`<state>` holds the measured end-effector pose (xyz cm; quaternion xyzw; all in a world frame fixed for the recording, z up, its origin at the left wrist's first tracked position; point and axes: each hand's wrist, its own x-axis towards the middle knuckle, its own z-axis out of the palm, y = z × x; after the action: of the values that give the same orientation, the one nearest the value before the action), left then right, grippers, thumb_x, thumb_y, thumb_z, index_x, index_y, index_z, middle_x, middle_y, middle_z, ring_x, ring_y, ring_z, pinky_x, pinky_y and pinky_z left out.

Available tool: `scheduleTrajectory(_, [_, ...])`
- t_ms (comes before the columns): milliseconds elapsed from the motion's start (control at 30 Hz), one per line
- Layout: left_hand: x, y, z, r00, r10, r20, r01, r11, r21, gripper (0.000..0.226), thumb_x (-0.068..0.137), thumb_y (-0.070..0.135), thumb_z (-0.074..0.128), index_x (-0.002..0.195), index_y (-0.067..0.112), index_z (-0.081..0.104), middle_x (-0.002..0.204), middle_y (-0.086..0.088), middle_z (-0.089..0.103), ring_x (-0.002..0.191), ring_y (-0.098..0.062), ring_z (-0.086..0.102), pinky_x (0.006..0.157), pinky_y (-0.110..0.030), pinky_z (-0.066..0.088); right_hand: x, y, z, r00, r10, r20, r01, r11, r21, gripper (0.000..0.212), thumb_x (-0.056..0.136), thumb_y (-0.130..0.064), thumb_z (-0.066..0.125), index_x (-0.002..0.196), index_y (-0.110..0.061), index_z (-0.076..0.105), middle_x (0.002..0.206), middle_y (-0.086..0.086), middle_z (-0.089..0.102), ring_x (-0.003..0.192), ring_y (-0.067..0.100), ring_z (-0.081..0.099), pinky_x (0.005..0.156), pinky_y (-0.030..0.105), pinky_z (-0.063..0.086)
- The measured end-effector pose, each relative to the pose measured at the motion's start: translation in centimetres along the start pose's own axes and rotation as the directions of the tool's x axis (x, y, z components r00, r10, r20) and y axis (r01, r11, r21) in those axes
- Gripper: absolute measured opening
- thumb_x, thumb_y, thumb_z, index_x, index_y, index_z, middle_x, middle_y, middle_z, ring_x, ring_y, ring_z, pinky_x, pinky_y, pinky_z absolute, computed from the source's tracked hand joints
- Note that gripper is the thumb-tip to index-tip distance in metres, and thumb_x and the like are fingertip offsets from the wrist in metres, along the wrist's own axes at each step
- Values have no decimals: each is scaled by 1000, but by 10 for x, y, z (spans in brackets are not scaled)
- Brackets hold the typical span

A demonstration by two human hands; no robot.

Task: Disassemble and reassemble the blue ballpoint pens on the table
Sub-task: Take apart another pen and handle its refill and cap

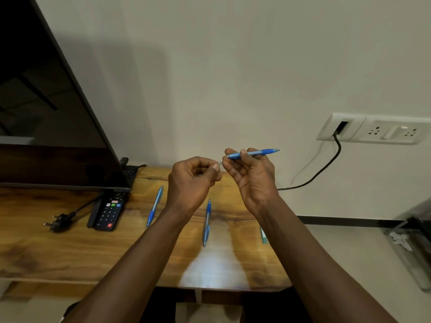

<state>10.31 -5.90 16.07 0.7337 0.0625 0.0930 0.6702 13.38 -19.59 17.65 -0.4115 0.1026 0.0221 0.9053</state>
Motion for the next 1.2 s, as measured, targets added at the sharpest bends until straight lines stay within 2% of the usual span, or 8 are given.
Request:
scheduleTrajectory(267, [9,-11,10,989,-137,47,140,988,-69,7,92,8,78,98,11,77,85,-9,79,87,-23,79,86,-43,65,15,5,-7,988,82,-131,-77,996,43,20,102,-1,52,122,-4,51,98,24,75,79,29,75,70,35,64])
scheduleTrajectory(367, [8,-17,11,989,-135,68,134,991,10,9,91,7,79,98,11,76,84,-8,79,85,-21,79,85,-43,65,15,6,-11,987,97,-131,-96,995,9,24,102,-1,53,126,-4,50,101,25,75,82,30,75,72,35,64])
scheduleTrajectory(467, [8,-23,11,992,-88,92,67,975,212,10,88,8,81,93,15,75,79,-3,77,77,-17,78,79,-42,66,14,3,-17,985,109,-135,-116,992,-46,23,102,-1,54,124,-4,50,99,24,75,82,30,75,74,36,64])
scheduleTrajectory(600, [5,-32,12,977,-33,212,-102,796,596,15,81,9,78,82,24,75,72,9,72,72,-8,71,72,-33,62,13,0,-26,981,120,-155,-139,983,-121,22,101,-2,56,123,-3,52,101,25,75,83,30,75,74,36,63])
scheduleTrajectory(733, [-2,-53,19,946,-117,302,-177,594,785,12,85,11,78,88,22,76,82,9,70,82,-12,68,72,-31,58,11,-6,-32,956,211,-203,-229,971,-71,6,100,-1,55,106,-2,56,101,25,74,83,31,73,75,36,63])
scheduleTrajectory(867, [-12,-74,23,944,-110,311,-235,438,868,7,89,15,73,91,23,73,87,3,73,84,-17,67,70,-32,55,12,-8,-33,938,280,-204,-281,959,22,9,100,-1,53,107,2,58,103,26,72,84,32,72,74,34,64])
scheduleTrajectory(1000, [-21,-89,28,934,-89,347,-304,312,900,8,91,14,71,97,18,73,90,-3,73,79,-19,67,71,-35,60,17,-9,-32,941,276,-199,-288,957,-37,7,99,-1,55,105,1,59,106,27,73,83,32,72,76,36,63])
scheduleTrajectory(1200, [-22,-94,30,910,-136,392,-352,245,903,14,95,17,69,108,19,71,98,-3,69,83,-17,64,75,-33,59,21,-10,-32,941,281,-190,-299,952,-70,3,99,-1,56,100,-4,58,108,27,73,86,33,72,76,37,63])
